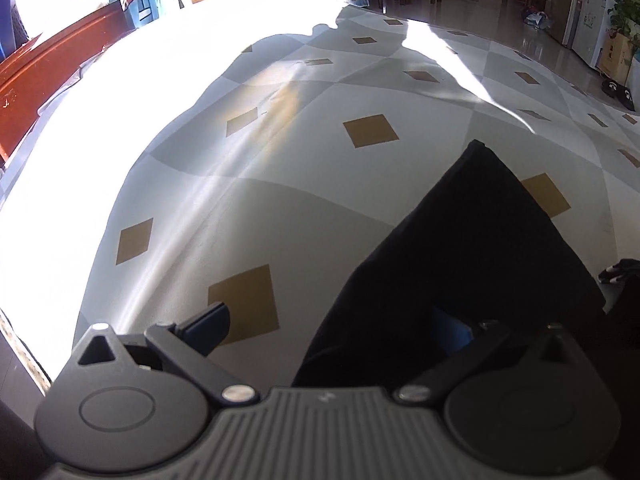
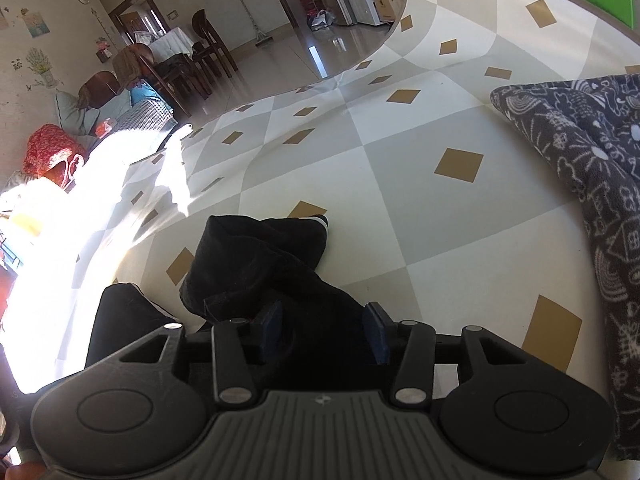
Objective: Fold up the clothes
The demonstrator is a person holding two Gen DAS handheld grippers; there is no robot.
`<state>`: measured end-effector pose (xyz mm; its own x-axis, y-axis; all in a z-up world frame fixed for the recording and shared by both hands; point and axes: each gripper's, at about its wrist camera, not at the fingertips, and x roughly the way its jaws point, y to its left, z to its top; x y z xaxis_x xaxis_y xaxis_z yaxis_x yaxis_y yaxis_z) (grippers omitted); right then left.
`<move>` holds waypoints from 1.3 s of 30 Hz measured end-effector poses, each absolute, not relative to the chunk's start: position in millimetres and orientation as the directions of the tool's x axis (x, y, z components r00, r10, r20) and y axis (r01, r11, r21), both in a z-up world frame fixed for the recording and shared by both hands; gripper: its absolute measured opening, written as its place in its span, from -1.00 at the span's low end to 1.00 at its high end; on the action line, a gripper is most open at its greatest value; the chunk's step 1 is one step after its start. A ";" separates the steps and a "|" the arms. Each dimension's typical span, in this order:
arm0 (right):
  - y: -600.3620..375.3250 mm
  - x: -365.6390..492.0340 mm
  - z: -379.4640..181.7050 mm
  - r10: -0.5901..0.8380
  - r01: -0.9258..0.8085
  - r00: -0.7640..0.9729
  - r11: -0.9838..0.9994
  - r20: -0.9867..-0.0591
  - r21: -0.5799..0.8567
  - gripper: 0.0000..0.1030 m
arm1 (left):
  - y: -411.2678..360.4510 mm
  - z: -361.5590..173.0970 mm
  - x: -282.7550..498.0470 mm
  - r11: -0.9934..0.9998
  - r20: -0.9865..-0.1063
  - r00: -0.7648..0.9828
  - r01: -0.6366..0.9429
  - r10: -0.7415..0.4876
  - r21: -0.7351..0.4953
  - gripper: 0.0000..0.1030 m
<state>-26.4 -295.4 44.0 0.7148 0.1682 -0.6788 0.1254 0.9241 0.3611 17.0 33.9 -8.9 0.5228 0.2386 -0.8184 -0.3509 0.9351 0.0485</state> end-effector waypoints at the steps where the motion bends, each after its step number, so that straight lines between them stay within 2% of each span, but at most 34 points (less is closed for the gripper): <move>1: -293.0 -27.7 48.5 0.173 0.106 0.728 0.928 -0.663 0.358 -0.12 | 33.3 -7.0 16.6 0.938 -0.818 0.528 -0.345 0.229 0.039 1.00; 5: -281.5 -29.6 63.1 0.193 0.024 0.765 0.945 -0.615 0.327 -0.10 | 30.5 0.7 15.1 0.947 -0.814 0.549 -0.322 0.188 0.002 1.00; 10: -268.2 -23.4 64.5 0.249 -0.051 0.755 0.945 -0.606 0.324 -0.08 | 4.4 9.6 14.6 0.982 -0.800 0.593 -0.186 0.090 -0.028 1.00; 21: -231.9 4.6 54.4 0.186 -0.151 0.757 0.983 -0.626 0.109 0.01 | -15.0 -4.3 19.5 0.993 -0.813 0.578 -0.119 0.075 0.007 1.00; 31: -211.3 23.1 26.9 0.166 -0.206 0.714 0.978 -0.680 0.022 0.07 | -11.8 -9.7 18.9 0.994 -0.815 0.577 -0.112 0.058 -0.009 1.00; 33: -207.5 23.0 23.2 0.145 -0.203 0.718 0.979 -0.681 -0.006 -0.11 | -12.0 -10.1 19.6 0.993 -0.814 0.578 -0.115 0.059 -0.009 1.00; 35: -209.7 23.1 20.6 0.151 -0.193 0.713 0.981 -0.685 0.015 -0.40 | -12.2 -10.4 20.1 0.993 -0.812 0.579 -0.120 0.065 -0.006 1.00; 39: -217.6 21.2 21.4 0.145 -0.153 0.728 0.987 -0.670 0.047 -0.64 | -10.9 -10.8 22.1 0.989 -0.809 0.580 -0.147 0.100 0.017 1.00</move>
